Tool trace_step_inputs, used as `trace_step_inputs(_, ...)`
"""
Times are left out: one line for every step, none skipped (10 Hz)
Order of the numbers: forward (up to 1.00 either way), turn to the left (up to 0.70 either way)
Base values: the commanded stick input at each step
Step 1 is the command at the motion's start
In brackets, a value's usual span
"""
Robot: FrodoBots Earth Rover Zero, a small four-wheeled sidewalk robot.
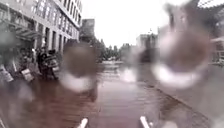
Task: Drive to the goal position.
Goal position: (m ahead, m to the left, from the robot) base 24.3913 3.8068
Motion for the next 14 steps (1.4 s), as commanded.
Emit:
trace_step_inputs(0.70, 0.00)
trace_step_inputs(0.70, 0.00)
trace_step_inputs(0.70, 0.14)
trace_step_inputs(0.70, 0.13)
trace_step_inputs(0.70, 0.04)
trace_step_inputs(0.70, 0.00)
trace_step_inputs(0.70, 0.00)
trace_step_inputs(0.70, 0.00)
trace_step_inputs(0.70, 0.00)
trace_step_inputs(0.70, 0.00)
trace_step_inputs(0.70, 0.00)
trace_step_inputs(0.70, 0.00)
trace_step_inputs(0.70, 0.00)
trace_step_inputs(0.70, 0.00)
